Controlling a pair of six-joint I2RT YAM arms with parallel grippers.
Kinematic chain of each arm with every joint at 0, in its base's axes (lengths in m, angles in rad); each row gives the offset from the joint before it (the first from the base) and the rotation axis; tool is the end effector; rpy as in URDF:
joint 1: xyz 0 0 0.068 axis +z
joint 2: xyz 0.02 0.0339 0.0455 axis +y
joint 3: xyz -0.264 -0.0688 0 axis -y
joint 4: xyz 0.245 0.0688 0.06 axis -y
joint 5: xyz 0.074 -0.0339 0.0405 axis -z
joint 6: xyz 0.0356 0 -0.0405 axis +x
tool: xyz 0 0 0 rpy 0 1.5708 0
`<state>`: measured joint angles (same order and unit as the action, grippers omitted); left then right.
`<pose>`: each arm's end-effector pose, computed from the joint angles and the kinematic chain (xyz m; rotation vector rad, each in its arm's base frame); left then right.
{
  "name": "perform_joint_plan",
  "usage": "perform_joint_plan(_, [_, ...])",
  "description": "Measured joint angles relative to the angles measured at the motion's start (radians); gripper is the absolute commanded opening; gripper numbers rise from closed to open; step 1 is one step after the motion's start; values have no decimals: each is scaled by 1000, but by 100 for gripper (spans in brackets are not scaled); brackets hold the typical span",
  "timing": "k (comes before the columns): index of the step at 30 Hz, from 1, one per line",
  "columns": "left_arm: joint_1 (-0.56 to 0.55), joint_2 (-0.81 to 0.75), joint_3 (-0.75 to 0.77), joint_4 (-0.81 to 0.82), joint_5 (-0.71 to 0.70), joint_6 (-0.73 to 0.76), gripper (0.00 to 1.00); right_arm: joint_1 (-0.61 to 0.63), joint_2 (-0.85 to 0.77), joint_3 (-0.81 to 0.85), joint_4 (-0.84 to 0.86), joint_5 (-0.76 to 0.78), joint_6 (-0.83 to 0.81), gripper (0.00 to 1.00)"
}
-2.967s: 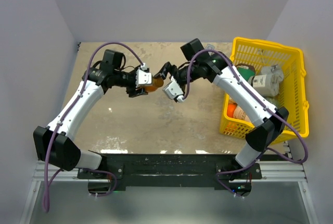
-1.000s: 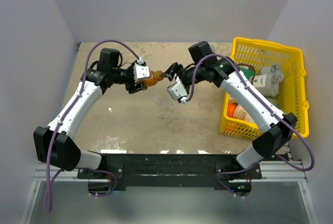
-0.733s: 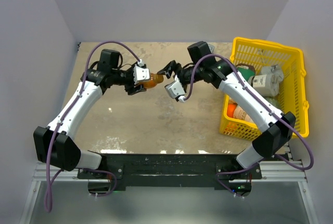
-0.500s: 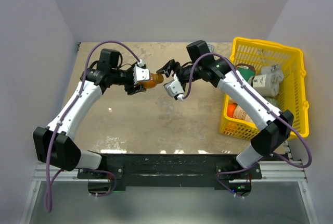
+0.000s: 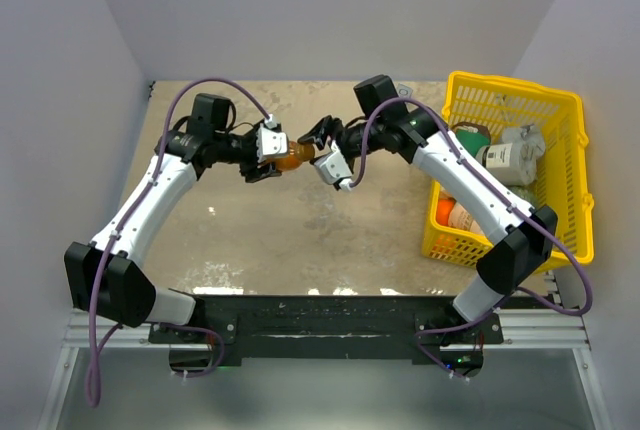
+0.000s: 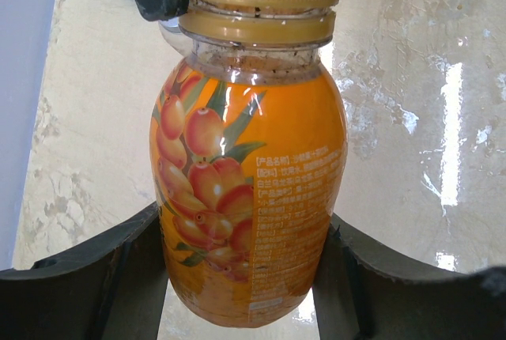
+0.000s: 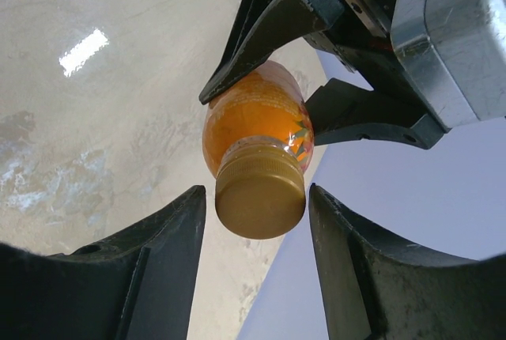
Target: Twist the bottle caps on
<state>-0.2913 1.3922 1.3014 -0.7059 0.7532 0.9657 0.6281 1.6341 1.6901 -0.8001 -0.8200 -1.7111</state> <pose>0.2731 -0.1073 0.3394 1.5337 1.5247 -0.5089 0.2681 0.2269 0.3840 -2.0177 0.4360 0.2968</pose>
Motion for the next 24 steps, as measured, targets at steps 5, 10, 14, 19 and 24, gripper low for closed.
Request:
perform_joint_plan(5, [0,1,1,0,1,0,0,0,0,0,-2,-13,-8,52])
perform_joint_plan(10, [-2,2,4,0,3,0,0,0,0,7,-7,-13,-18,37])
perform_joint_plan(14, [-4,2,4,1,6,0,0,0,2,18,-26,-14,-18,0])
perform_joint_plan(19, [-2,2,4,31,-16,-25,0,1,66,128,-88,-11,75,0])
perform_joint_plan(24, [3,-16,-11,138,-130,-76,0,-13,182,289,-48,-10,481,0])
